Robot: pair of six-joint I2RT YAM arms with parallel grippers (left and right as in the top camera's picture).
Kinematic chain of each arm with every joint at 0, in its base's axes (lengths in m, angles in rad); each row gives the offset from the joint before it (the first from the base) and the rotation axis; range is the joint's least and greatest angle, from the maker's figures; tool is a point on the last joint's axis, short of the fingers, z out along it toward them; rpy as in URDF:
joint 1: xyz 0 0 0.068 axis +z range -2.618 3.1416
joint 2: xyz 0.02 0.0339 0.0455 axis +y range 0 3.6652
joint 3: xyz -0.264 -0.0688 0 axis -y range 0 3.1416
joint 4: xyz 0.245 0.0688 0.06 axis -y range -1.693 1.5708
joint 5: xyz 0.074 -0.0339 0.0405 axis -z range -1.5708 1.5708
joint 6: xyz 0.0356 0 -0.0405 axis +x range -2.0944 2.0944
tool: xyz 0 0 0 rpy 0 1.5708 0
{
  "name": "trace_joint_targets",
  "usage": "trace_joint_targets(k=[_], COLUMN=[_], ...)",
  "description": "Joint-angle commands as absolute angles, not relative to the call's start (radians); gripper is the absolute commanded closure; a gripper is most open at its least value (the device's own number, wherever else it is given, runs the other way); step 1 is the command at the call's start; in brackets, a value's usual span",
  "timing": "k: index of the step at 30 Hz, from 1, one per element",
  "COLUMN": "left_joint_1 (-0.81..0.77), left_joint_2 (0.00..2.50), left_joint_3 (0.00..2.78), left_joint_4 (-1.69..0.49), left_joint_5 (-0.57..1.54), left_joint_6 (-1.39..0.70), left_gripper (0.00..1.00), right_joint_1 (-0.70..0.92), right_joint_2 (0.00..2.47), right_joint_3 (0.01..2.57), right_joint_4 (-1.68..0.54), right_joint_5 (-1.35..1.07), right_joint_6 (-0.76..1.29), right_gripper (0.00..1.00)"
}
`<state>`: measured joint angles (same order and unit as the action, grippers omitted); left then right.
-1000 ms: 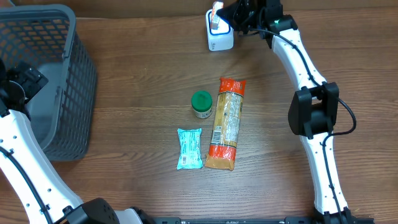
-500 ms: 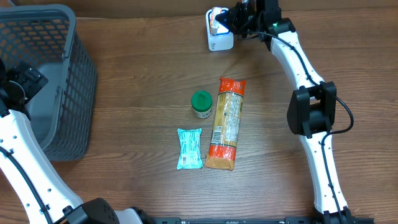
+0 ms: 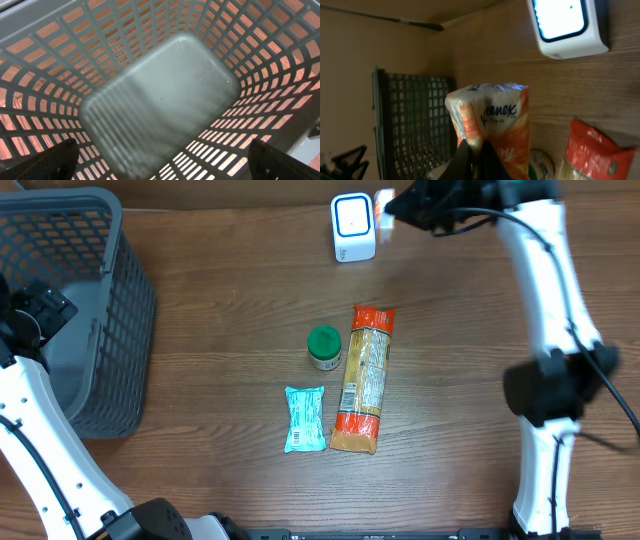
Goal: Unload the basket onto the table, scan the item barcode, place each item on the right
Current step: 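Hold the Kleenex pack in front of the scanner window, then move the Kleenex pack right and lower it onto the table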
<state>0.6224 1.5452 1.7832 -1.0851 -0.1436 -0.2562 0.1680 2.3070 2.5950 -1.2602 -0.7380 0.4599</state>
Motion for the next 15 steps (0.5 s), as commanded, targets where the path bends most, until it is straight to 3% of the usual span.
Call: trace_joint_targets(k=[1, 7, 15], left_joint_1=[0.621, 0.621, 0.621], left_joint_2=[1.55, 1.55, 1.55], left_joint_3=[1.808, 1.808, 1.808], left_joint_4=[-1.085, -1.085, -1.085], left_joint_5=[-0.149, -0.149, -0.149], left_joint_6=[-0.269, -0.269, -0.269], left_gripper=[0.0, 0.0, 0.0], right_joint_1=[0.149, 0.088, 0.044], right_joint_2=[2.204, 2.18, 2.039], right_joint_3=[2.605, 2.605, 2.422], right_joint_4=[-1.4, -1.695, -1.694], right_joint_5=[-0.625, -0.406, -0.403], right_joint_6=[0.263, 0.191, 0.184], right_gripper=[0.96, 0.96, 0.96])
